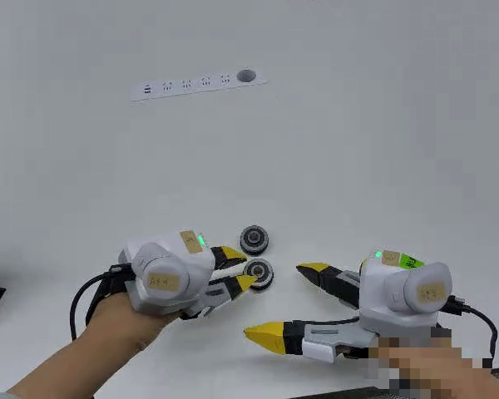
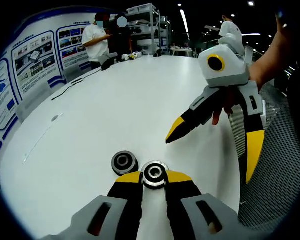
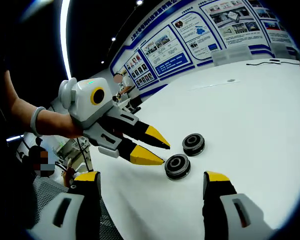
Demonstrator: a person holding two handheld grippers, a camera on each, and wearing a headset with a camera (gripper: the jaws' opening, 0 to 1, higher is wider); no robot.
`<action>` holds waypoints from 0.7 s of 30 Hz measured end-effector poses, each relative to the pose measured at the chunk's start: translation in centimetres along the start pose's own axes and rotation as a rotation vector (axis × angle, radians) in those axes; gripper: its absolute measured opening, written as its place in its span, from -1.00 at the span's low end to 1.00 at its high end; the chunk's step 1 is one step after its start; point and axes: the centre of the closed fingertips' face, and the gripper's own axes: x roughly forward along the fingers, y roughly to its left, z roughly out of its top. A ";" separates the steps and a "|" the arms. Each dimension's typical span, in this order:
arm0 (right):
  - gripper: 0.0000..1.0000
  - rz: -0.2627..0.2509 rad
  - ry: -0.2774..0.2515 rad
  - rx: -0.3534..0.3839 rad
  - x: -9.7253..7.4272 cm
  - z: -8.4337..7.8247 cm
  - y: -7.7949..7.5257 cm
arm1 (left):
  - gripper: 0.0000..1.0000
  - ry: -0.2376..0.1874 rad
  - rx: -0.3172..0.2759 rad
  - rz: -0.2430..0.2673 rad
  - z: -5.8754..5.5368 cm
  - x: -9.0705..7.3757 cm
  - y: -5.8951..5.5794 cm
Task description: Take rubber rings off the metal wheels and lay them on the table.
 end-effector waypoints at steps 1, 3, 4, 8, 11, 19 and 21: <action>0.70 0.001 -0.002 0.000 0.0 0.0 0.0 | -0.66 0.002 0.003 -0.002 0.0 0.1 0.0; 0.70 0.000 -0.002 0.001 0.1 0.0 0.0 | -0.67 0.010 0.009 -0.002 0.0 0.3 0.0; 0.70 0.000 -0.003 0.003 0.1 0.1 -0.1 | -0.67 0.011 0.010 -0.003 0.0 0.3 0.0; 0.69 0.001 -0.006 0.008 0.1 0.1 -0.2 | -0.68 0.027 0.015 -0.006 -0.3 0.6 0.0; 0.69 0.001 -0.009 0.014 0.2 0.1 -0.3 | -0.68 0.039 0.026 -0.012 -0.5 0.8 0.0; 0.68 -0.001 -0.015 0.025 0.4 0.1 -0.5 | -0.70 0.063 0.045 -0.021 -0.6 1.3 0.1; 0.68 0.001 -0.017 0.029 0.5 0.1 -0.5 | -0.69 0.069 0.054 -0.026 -0.7 1.5 0.0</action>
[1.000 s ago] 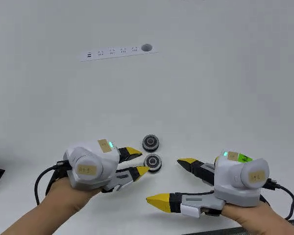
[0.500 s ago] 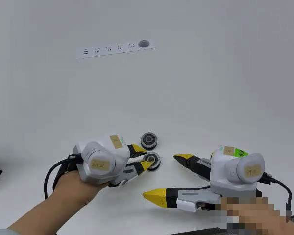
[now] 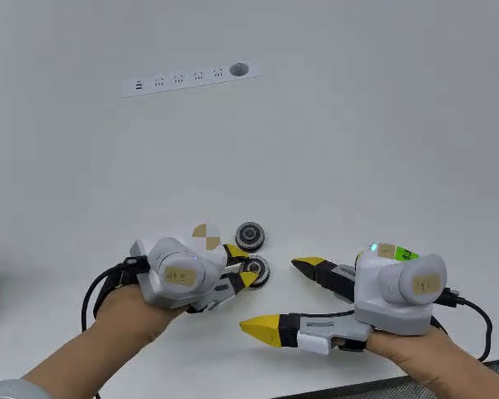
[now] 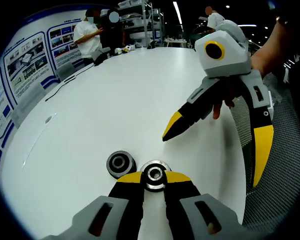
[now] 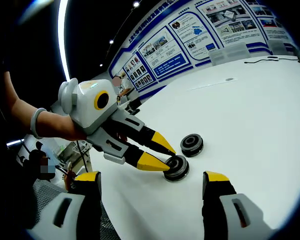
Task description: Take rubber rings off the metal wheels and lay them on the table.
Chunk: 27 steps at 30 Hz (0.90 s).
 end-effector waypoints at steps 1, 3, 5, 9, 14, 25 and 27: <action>0.68 -0.001 -0.001 0.000 0.0 0.0 0.0 | -0.70 0.003 0.003 -0.004 -0.1 0.1 0.0; 0.68 0.001 -0.001 0.002 0.1 0.0 0.0 | -0.69 0.003 0.005 -0.006 0.0 0.1 0.0; 0.68 0.002 -0.002 0.002 0.2 0.0 -0.1 | -0.69 0.004 0.006 -0.009 0.0 0.1 0.0; 0.68 0.007 -0.008 0.015 0.3 0.1 0.0 | -0.69 0.009 0.015 -0.015 0.0 0.2 0.0; 0.67 0.010 -0.019 0.038 0.5 0.2 -0.1 | -0.74 0.017 0.040 -0.027 0.0 0.2 -0.2; 0.65 0.028 -0.032 0.105 0.7 0.4 -0.2 | -0.74 0.020 0.037 -0.036 0.0 0.4 -0.1; 0.64 0.030 -0.033 0.107 0.8 0.5 -0.2 | -0.74 0.021 0.036 -0.038 0.0 0.4 -0.1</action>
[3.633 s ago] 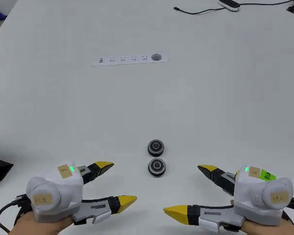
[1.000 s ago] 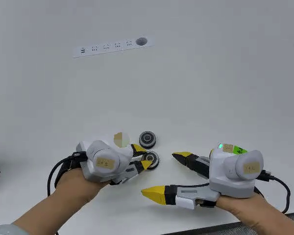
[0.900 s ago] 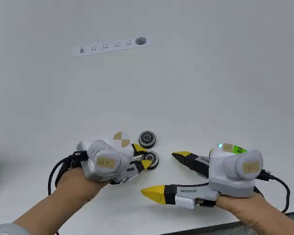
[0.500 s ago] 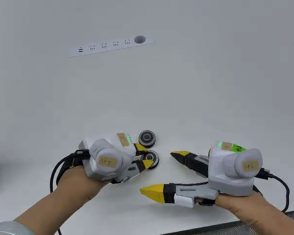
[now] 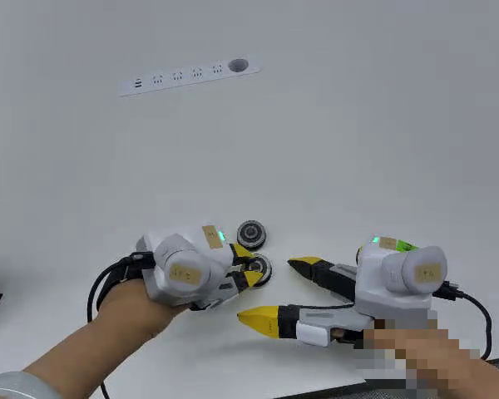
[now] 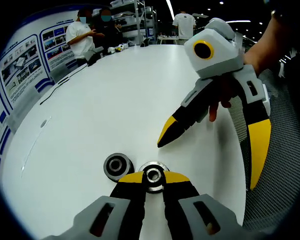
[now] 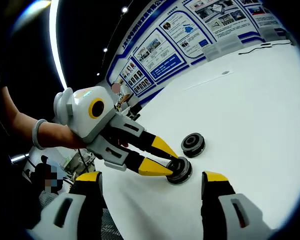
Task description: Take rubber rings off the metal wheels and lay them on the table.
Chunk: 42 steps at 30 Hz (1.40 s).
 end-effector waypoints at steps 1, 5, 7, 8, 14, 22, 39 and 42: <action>0.64 0.002 0.001 0.001 0.0 0.0 0.1 | -0.74 0.001 0.000 -0.001 0.0 0.0 0.0; 0.64 0.013 0.002 0.012 0.4 0.1 0.3 | -0.75 0.005 0.012 0.000 0.0 0.0 0.0; 0.64 0.017 0.000 0.021 0.5 0.2 0.3 | -0.76 0.007 0.016 0.000 -0.1 0.0 0.0; 0.64 0.018 -0.001 0.024 0.6 0.2 0.4 | -0.76 0.007 0.017 0.001 0.0 0.0 0.0; 0.62 0.032 -0.010 0.084 0.7 0.5 0.3 | -0.78 0.007 0.027 0.001 0.0 -0.1 0.0; 0.54 0.047 -0.028 0.180 0.6 0.7 -0.1 | -0.79 0.003 0.024 0.002 0.0 -0.1 -0.1; 0.54 0.080 -0.027 0.254 1.4 0.6 0.0 | -0.79 -0.008 0.003 0.005 -0.1 -0.1 -0.3; 0.55 0.083 -0.023 0.264 1.4 0.5 0.0 | -0.79 -0.007 0.002 0.005 -0.1 -0.1 -0.3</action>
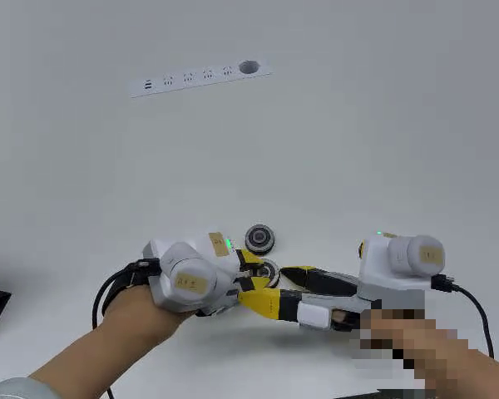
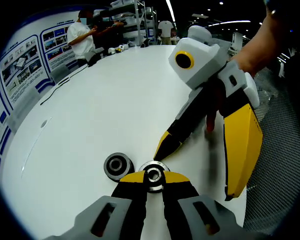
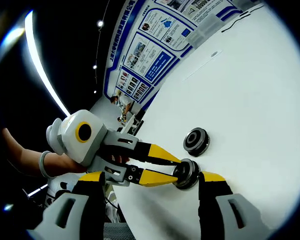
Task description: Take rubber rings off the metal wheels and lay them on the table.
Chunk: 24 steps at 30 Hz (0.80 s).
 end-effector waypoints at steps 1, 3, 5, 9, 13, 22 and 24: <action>0.54 0.001 0.002 0.001 0.0 0.0 0.0 | -0.79 0.000 -0.002 0.000 0.0 0.0 0.0; 0.54 0.007 0.008 0.010 0.0 -0.1 0.1 | -0.79 -0.001 -0.003 0.001 0.0 0.0 0.0; 0.53 0.008 0.006 0.016 0.0 0.0 0.1 | -0.79 -0.002 -0.003 0.001 0.1 0.0 -0.1; 0.51 0.014 0.001 0.032 0.0 0.2 0.2 | -0.79 -0.002 -0.003 0.000 0.1 0.0 0.0; 0.52 0.017 -0.003 0.035 -0.1 0.4 0.3 | -0.79 -0.002 -0.004 0.001 0.1 0.0 -0.1; 0.47 0.019 -0.009 0.059 -0.3 0.5 0.1 | -0.79 -0.004 -0.006 -0.001 0.1 0.0 -0.1; 0.46 0.019 -0.004 0.063 -0.2 0.4 0.2 | -0.79 -0.004 -0.006 -0.002 0.1 0.0 0.0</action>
